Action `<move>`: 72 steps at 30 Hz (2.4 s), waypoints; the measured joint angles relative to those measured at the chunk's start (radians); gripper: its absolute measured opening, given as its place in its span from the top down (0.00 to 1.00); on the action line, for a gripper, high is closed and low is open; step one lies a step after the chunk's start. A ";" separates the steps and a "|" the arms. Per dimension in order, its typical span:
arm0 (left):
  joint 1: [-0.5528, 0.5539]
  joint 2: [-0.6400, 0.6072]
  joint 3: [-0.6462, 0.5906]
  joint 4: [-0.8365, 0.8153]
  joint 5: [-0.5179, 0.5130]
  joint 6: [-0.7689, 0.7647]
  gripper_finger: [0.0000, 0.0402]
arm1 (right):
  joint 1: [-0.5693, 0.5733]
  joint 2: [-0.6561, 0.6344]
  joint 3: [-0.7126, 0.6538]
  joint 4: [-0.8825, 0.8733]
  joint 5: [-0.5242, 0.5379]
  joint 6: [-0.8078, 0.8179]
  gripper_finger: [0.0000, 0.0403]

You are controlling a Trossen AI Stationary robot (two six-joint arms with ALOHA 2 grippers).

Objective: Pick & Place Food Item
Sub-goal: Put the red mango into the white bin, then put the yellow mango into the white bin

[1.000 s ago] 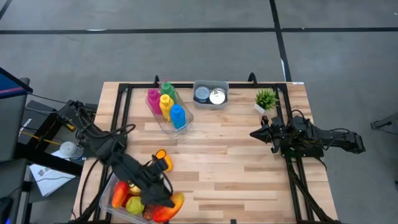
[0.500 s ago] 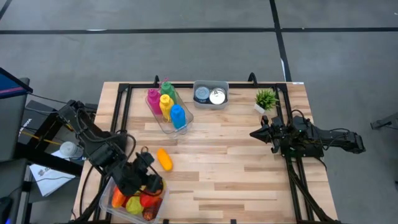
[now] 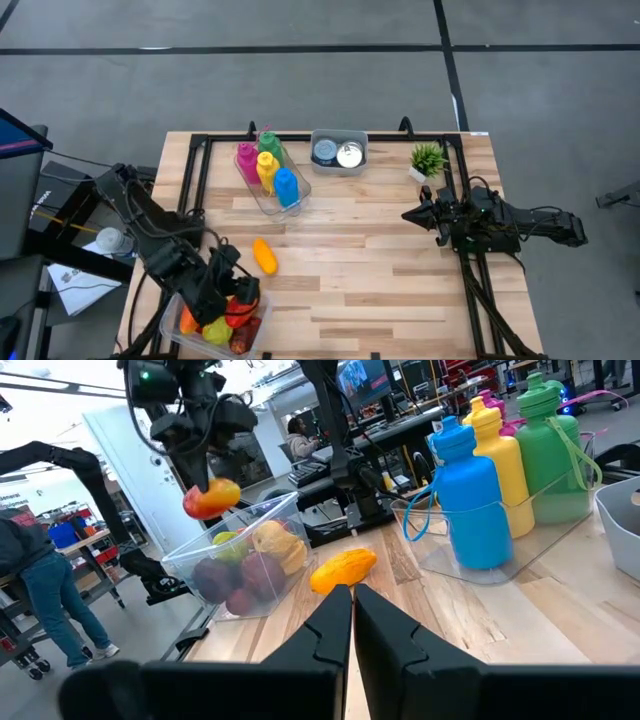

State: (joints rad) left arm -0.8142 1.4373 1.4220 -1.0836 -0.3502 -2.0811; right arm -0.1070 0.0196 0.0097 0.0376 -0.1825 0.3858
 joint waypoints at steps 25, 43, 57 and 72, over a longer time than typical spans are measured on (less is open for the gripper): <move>-0.010 0.165 -0.001 0.040 0.159 0.001 0.39 | 0.000 0.000 0.000 0.000 0.000 0.000 0.97; -0.009 0.177 -0.001 0.036 0.112 0.012 0.38 | 0.000 0.000 0.000 0.000 0.000 0.000 0.97; -0.002 0.177 -0.001 0.045 0.112 0.041 0.17 | 0.000 0.000 0.000 0.000 0.000 0.000 0.97; 0.066 0.018 0.000 0.135 -0.024 0.211 0.18 | 0.000 0.000 0.000 0.000 0.000 0.000 0.97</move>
State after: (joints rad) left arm -0.7486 1.4548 1.4216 -0.9484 -0.3742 -1.8697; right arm -0.1071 0.0196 0.0097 0.0376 -0.1825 0.3858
